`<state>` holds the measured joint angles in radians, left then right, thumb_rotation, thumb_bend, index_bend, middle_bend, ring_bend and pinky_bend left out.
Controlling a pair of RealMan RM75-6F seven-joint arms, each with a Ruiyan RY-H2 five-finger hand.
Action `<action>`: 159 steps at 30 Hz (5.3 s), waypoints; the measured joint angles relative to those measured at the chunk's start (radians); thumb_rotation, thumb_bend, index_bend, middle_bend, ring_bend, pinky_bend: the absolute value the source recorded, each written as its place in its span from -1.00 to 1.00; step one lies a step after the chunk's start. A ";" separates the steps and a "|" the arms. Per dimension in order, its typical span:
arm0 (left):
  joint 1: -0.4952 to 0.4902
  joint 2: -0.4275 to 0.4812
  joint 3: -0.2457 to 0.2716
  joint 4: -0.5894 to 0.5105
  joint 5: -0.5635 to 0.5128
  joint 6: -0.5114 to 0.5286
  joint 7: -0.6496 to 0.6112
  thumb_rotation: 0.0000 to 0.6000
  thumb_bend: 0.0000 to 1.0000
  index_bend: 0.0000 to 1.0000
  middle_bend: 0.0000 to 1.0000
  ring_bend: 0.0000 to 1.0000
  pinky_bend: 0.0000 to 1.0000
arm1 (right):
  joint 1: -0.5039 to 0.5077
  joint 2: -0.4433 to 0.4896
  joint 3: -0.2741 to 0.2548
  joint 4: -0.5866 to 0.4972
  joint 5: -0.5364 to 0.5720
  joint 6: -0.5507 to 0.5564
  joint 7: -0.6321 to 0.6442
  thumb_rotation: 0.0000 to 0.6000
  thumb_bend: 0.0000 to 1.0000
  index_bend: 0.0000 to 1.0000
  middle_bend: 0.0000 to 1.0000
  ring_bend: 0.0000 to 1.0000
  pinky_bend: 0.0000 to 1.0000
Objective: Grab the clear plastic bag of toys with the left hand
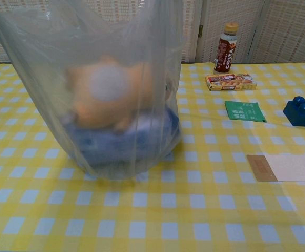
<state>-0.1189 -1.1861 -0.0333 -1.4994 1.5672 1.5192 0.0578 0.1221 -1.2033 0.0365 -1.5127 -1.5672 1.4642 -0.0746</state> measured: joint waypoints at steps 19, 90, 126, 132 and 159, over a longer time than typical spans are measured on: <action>-0.076 -0.004 0.051 0.134 0.226 0.084 -0.557 1.00 -0.65 -0.91 -0.97 -1.00 -1.00 | 0.006 0.029 -0.038 -0.023 -0.092 0.014 0.074 1.00 -0.49 -1.00 -1.00 -1.00 -1.00; -0.474 -0.021 0.041 -0.015 0.355 -0.050 -0.510 1.00 -0.76 -0.88 -0.88 -0.89 -1.00 | 0.014 0.098 -0.065 -0.021 -0.101 0.002 0.202 1.00 -0.49 -1.00 -1.00 -1.00 -1.00; -0.627 -0.024 0.053 -0.120 0.365 -0.208 -0.564 1.00 -0.76 -0.88 -0.82 -0.82 -0.73 | 0.011 0.103 -0.070 -0.019 -0.116 0.014 0.220 1.00 -0.49 -1.00 -1.00 -1.00 -1.00; -0.645 -0.027 0.058 -0.122 0.358 -0.221 -0.603 1.00 -0.76 -0.88 -0.82 -0.82 -0.69 | 0.010 0.103 -0.070 -0.019 -0.116 0.015 0.220 1.00 -0.49 -1.00 -1.00 -1.00 -1.00; -0.721 0.003 0.043 -0.111 0.278 -0.277 -0.746 1.00 -0.77 -0.89 -0.83 -0.87 -0.74 | 0.004 0.108 -0.071 -0.022 -0.123 0.028 0.221 1.00 -0.49 -1.00 -1.00 -1.00 -1.00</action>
<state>-0.8395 -1.1831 0.0099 -1.6107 1.8447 1.2420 -0.6887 0.1263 -1.0957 -0.0345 -1.5352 -1.6900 1.4927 0.1469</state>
